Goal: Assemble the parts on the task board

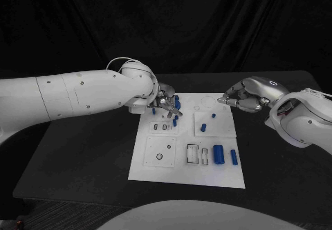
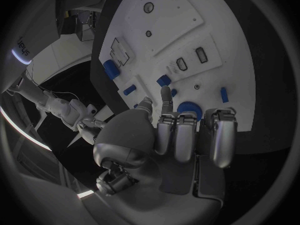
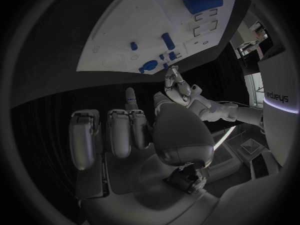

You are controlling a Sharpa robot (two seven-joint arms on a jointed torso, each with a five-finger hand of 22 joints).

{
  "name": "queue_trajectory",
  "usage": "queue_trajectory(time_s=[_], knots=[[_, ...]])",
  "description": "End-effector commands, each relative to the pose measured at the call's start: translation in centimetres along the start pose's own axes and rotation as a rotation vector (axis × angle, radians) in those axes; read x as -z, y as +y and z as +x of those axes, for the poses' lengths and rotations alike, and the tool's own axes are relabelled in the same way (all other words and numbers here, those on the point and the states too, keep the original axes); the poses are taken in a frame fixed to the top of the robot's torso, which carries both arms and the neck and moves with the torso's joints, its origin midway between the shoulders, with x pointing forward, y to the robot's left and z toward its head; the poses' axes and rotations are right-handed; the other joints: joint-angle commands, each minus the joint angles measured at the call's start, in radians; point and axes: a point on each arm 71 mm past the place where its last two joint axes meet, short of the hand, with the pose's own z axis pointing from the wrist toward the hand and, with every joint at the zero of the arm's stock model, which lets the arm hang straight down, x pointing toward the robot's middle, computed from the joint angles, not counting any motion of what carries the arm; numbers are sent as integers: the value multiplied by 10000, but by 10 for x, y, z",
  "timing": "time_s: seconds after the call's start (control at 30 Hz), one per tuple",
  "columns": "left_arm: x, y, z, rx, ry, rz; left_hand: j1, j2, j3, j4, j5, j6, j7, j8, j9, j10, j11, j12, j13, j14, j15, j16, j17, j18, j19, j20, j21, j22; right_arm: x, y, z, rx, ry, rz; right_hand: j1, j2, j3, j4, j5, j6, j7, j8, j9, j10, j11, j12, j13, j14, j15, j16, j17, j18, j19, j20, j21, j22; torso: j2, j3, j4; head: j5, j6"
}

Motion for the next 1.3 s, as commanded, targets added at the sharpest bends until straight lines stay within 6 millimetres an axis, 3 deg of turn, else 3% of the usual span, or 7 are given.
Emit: queue_trajectory(time_s=[0.03,0.3,0.43,1.3], knots=[[-2,1,4,26,141,13,-84,-9,102,-23,16,106,29,-175,-50,1031,9,27,2629,1055,4,26,2632,40,-56,16,-58,1640,1,-2,1,13,29,120,25,85,-43,-23,32,57,-11,-24,-10,537,76,-36,1361,718,77,43,906,-76,1055,80,57,2629,3,-4,18,-45,-37],[-7,5,10,165,176,-43,-122,-33,184,-78,25,158,48,-389,-116,1031,26,27,2629,1055,19,26,2632,52,-101,31,-90,1610,1,-3,2,14,47,147,42,92,-42,-28,55,58,-9,-28,-13,533,77,-47,1349,722,78,53,924,-77,1057,81,60,2630,4,2,-21,-28,-73],[-10,4,14,194,243,-36,-117,-28,240,-119,39,212,45,-463,-134,1031,29,27,2629,1055,24,26,2632,57,-118,37,-103,1599,1,-3,3,12,83,140,55,95,-42,-29,76,59,-9,-32,-16,533,77,-49,1346,722,79,54,925,-78,1058,81,62,2631,2,2,1,-68,-73],[-16,1,20,113,556,-2,-142,-72,499,-314,41,464,38,-860,-239,1031,27,27,2629,1055,29,26,2632,83,-208,53,-178,1541,-1,-4,5,57,178,142,88,113,-41,-29,133,60,-7,-44,-24,524,78,-74,1317,728,80,69,952,-78,1058,82,62,2631,8,15,-7,-73,-73]])
